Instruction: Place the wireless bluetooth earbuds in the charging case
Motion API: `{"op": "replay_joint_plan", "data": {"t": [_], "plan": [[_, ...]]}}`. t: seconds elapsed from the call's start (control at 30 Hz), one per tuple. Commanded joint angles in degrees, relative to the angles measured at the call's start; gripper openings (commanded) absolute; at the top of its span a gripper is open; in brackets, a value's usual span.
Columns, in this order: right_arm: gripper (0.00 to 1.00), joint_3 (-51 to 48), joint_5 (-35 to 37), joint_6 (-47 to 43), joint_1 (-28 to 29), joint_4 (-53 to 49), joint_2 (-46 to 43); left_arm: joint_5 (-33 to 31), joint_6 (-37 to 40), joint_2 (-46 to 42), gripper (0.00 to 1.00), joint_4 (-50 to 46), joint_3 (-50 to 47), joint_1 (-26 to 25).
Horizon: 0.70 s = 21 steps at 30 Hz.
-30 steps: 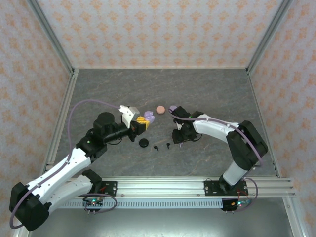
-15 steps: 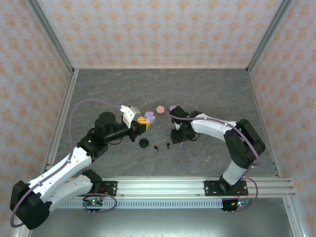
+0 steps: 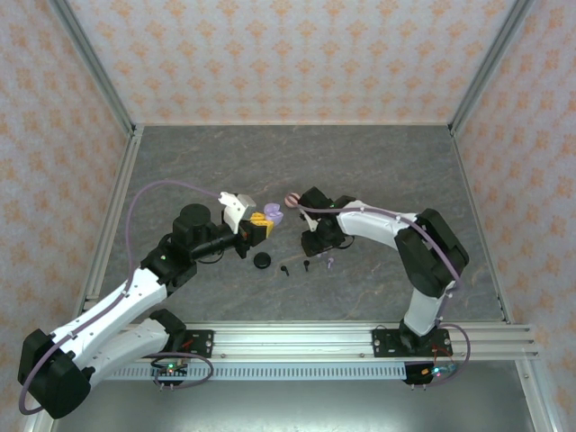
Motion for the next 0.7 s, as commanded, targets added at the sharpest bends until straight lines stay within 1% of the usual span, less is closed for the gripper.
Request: {"op": "replay_joint_plan", "data": {"t": [0.0, 0.47, 0.67], "plan": [[0.46, 1.29, 0.1, -1.03, 0.29, -0.94, 1.36, -0.92, 0.12, -0.25, 0.0, 0.33, 0.34, -0.51], [0.44, -1.47, 0.02, 0.69, 0.31, -3.81, -0.19, -1.11, -0.05, 0.72, 0.0, 0.73, 0.36, -0.52], [0.41, -3.28, -0.92, 1.47, 0.31, -4.34, -1.64, -1.09, -0.18, 0.98, 0.0, 0.81, 0.53, -0.52]]}}
